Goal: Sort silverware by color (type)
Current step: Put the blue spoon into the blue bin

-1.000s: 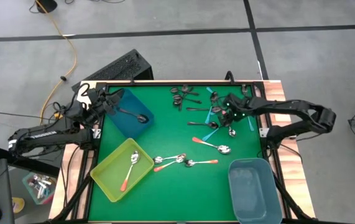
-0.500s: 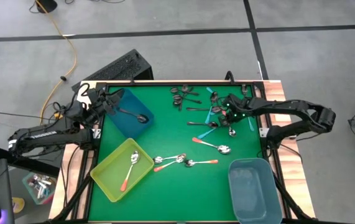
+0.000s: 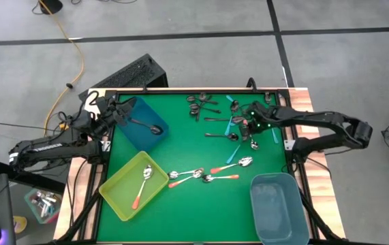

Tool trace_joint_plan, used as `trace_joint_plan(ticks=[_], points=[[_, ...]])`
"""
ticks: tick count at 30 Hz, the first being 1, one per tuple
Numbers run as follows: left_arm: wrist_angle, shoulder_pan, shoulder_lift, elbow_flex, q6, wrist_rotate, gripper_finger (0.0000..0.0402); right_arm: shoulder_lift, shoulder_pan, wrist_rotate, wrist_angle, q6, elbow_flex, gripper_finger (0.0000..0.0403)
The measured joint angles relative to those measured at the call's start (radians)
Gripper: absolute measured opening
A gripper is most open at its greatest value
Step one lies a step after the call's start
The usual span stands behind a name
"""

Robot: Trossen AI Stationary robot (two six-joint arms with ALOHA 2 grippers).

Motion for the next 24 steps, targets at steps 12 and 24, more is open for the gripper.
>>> trace_joint_plan(ticks=[12, 24], points=[[-0.004, 0.000, 0.000, 0.000, -0.106, 0.063, 0.0069, -0.238, -0.002, 0.010, 0.127, 0.085, 0.000, 0.0008], [-0.010, 0.000, 0.000, 0.000, -0.107, 0.063, 0.0069, -0.412, 0.075, -0.044, 0.087, 0.067, 0.141, 0.0008]])
